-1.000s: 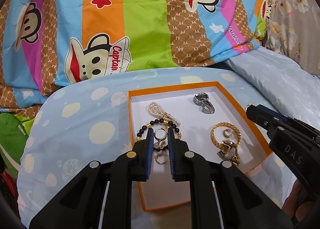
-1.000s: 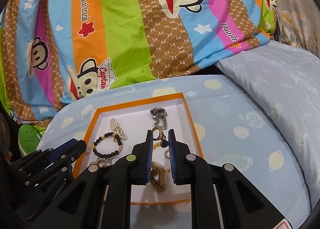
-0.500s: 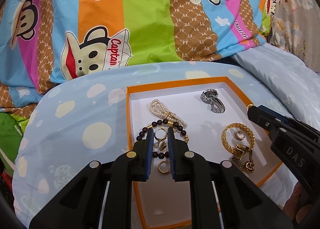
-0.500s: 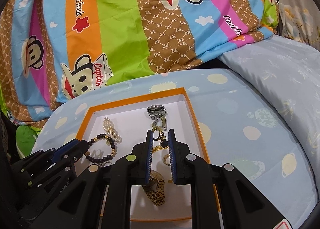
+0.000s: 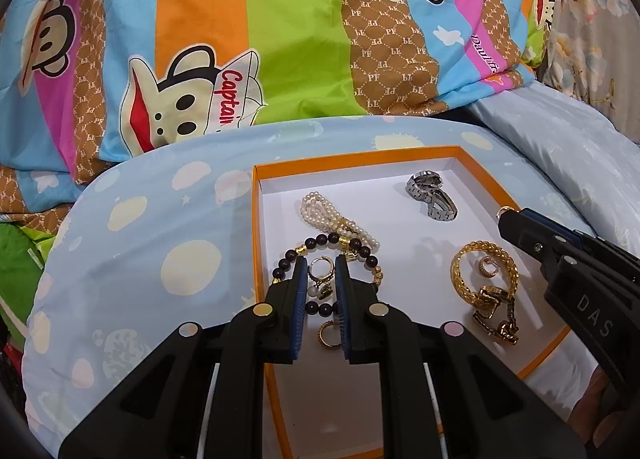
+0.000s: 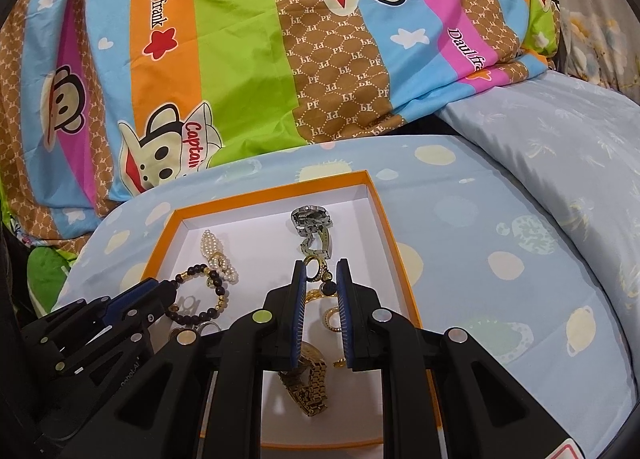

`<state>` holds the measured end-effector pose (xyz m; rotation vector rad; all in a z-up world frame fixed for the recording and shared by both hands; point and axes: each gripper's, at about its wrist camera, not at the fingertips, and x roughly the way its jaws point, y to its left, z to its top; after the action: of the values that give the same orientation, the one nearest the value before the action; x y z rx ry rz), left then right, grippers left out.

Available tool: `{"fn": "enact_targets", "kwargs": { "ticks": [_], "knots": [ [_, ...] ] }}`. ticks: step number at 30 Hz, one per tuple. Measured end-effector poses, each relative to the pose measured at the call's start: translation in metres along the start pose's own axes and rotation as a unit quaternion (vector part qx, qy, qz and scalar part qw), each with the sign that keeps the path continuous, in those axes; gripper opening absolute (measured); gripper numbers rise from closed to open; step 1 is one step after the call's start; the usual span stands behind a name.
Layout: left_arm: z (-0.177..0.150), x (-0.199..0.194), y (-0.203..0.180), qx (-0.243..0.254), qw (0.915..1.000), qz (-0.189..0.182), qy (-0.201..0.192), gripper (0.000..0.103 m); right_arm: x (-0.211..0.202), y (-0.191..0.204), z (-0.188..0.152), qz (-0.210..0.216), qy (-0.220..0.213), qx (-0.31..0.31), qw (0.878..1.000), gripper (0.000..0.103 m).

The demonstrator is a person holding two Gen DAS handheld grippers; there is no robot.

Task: Organize jewelry
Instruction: 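Lower both charm earrings into the orange box, then open both grippers and withdraw them from the box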

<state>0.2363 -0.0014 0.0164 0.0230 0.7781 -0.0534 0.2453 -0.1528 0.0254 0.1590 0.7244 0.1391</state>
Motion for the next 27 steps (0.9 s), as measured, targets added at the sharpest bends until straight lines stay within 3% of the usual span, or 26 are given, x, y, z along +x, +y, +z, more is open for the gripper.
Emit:
{"fn": "enact_targets", "kwargs": {
  "ticks": [27],
  "knots": [
    [-0.004,0.0052,0.0014,-0.007,0.9999,0.007,0.003,0.015,0.0003,0.0023,-0.0017,0.002,-0.004,-0.006,1.0,0.016]
  ]
}}
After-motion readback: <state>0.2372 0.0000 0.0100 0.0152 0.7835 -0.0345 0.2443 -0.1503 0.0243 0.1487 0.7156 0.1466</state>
